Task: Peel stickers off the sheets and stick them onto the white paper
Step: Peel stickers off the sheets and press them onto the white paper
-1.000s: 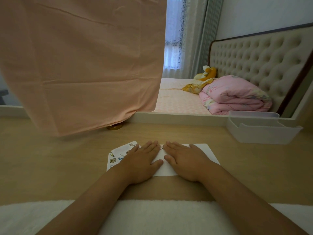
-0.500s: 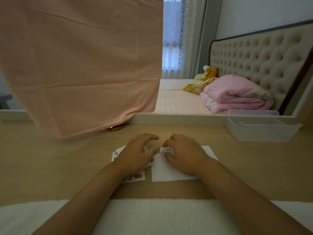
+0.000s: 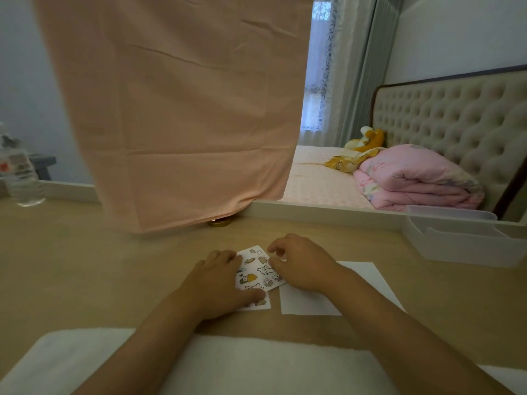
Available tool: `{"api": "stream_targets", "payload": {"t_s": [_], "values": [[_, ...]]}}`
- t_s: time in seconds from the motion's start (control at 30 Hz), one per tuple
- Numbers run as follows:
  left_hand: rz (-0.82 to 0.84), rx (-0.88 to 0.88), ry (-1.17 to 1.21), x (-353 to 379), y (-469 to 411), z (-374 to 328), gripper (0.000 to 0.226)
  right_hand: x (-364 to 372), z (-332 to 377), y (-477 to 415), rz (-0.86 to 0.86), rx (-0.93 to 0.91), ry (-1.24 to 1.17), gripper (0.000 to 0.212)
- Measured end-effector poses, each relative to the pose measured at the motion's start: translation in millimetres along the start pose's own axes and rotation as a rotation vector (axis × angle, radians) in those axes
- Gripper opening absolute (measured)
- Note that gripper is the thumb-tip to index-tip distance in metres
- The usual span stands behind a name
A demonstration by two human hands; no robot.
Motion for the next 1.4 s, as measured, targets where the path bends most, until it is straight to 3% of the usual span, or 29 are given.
{"api": "stream_targets", "payload": {"t_s": [0.27, 0.5, 0.6, 0.73, 0.8, 0.9, 1.0, 1.1, 1.4], "values": [[-0.133, 0.061, 0.033, -8.6, 4.7, 8.2, 0.086, 25.5, 1.0, -10.8, 0.035, 0.083, -0.014, 0.043], [-0.182, 0.036, 0.111, -14.2, 2.2, 12.0, 0.077, 26.0, -1.1, -8.1, -0.018, 0.235, -0.531, 0.035], [-0.230, 0.030, 0.204, -21.6, 3.4, 12.1, 0.068, 23.2, -5.6, -7.7, -0.080, 0.360, -0.848, 0.048], [-0.194, 0.029, 0.284, -14.8, 2.9, 11.8, 0.073, 24.2, -0.5, -6.4, -0.026, 0.414, -0.999, 0.061], [-0.173, 0.026, 0.327, -11.6, 1.2, 13.3, 0.078, 25.5, 1.7, -6.3, -0.037, 0.379, -0.865, 0.059], [-0.157, 0.045, 0.193, -8.9, -0.5, 15.5, 0.094, 18.3, 1.9, -6.5, -0.132, 0.190, -0.237, 0.047], [-0.072, 0.028, 0.060, -3.3, 0.4, 17.2, 0.104, 27.8, 7.5, -2.7, -0.025, 0.048, 0.126, 0.058], [-0.025, 0.018, 0.068, -0.7, 0.6, 17.2, 0.101, 37.6, 11.9, 0.1, 0.057, 0.005, 0.113, 0.061], [-0.090, 0.035, 0.083, -5.2, -1.6, 17.7, 0.098, 29.9, 20.1, 4.5, 0.032, -0.032, -0.149, 0.049]]}}
Point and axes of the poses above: each hand's wrist, its own y-axis away from the middle knuckle, its own x-axis out of the palm, z = x × y, the point moved 6 cm from there along -y, towards the middle knuckle, and after that the axes turned 9 degrees about -z, right-handed, at the moved point
